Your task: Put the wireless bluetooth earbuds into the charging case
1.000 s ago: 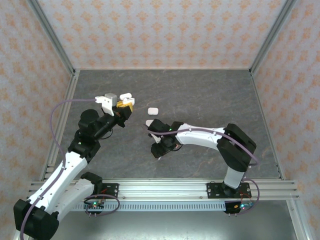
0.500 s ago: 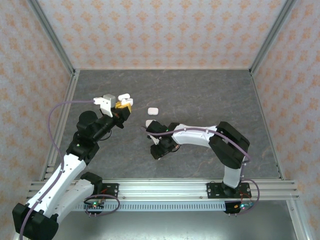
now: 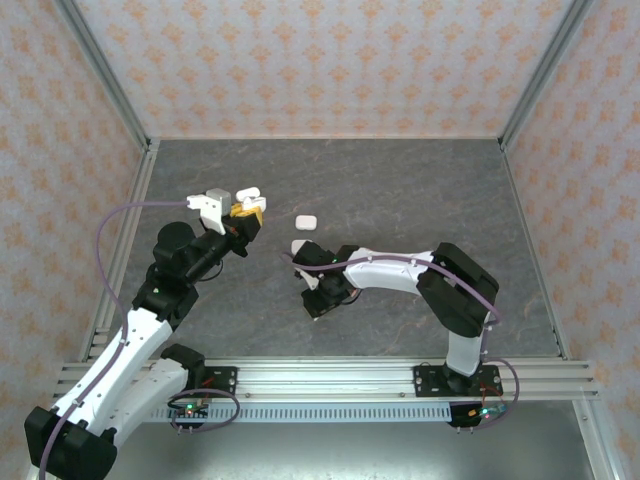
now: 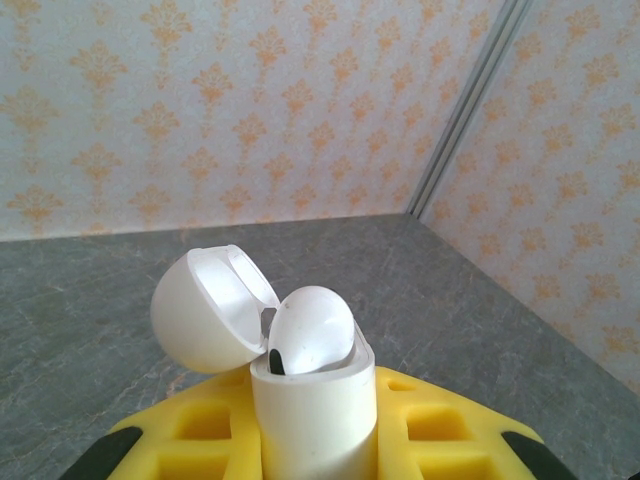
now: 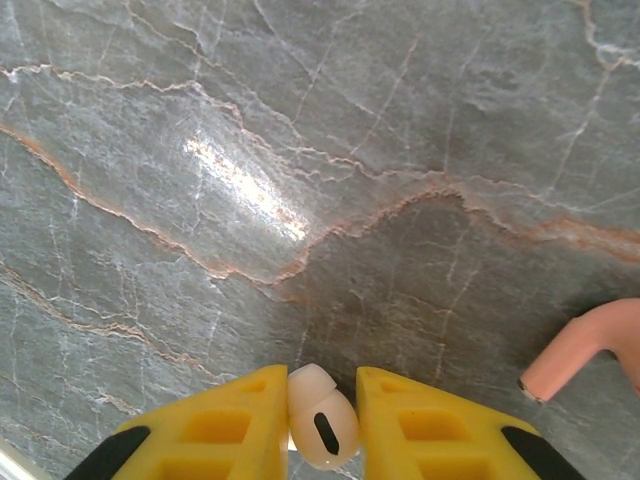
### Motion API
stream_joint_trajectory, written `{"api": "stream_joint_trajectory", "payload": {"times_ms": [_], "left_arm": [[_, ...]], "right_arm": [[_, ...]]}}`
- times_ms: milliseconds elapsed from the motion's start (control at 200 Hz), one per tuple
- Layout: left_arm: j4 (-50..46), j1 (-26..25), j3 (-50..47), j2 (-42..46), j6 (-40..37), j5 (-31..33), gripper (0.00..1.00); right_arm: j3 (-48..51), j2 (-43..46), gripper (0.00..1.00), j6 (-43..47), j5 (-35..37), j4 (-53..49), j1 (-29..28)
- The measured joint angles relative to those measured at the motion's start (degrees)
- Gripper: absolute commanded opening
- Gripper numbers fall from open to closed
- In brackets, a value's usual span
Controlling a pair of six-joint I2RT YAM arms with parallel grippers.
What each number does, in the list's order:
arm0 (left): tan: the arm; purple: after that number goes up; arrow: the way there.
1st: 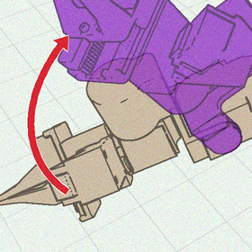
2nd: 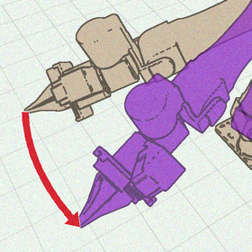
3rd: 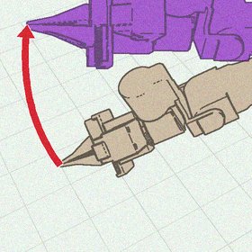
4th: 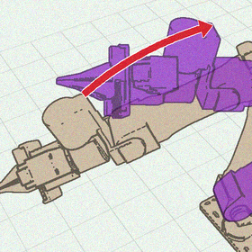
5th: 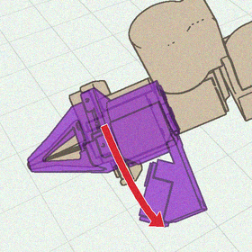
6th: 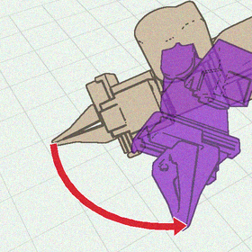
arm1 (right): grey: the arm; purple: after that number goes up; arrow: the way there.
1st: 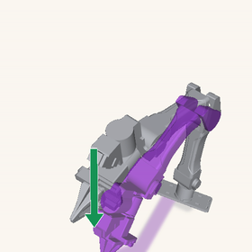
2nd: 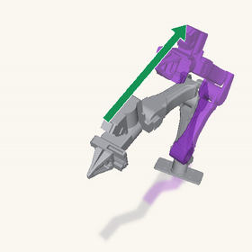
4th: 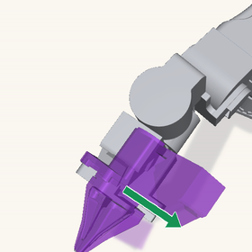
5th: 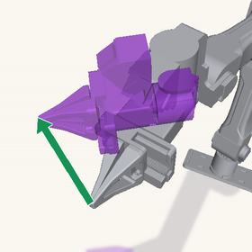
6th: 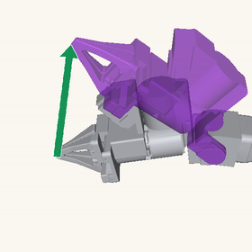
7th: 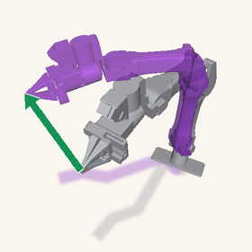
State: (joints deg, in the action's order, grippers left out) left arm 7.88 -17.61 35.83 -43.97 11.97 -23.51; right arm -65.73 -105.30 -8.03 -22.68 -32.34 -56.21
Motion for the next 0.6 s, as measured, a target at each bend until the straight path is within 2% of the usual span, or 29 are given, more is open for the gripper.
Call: {"api": "stream_joint_trajectory", "payload": {"times_ms": [315,601], "left_arm": [[0.0,0.0,0.0,0.0,0.1,-0.7,0.0],[1.1,0.0,0.0,-1.2,0.2,-7.3,0.0]], "right_arm": [[0.1,2.3,0.2,2.3,2.3,-0.9,0.3],[0.4,17.9,0.2,9.9,7.2,-1.3,5.0]]}}
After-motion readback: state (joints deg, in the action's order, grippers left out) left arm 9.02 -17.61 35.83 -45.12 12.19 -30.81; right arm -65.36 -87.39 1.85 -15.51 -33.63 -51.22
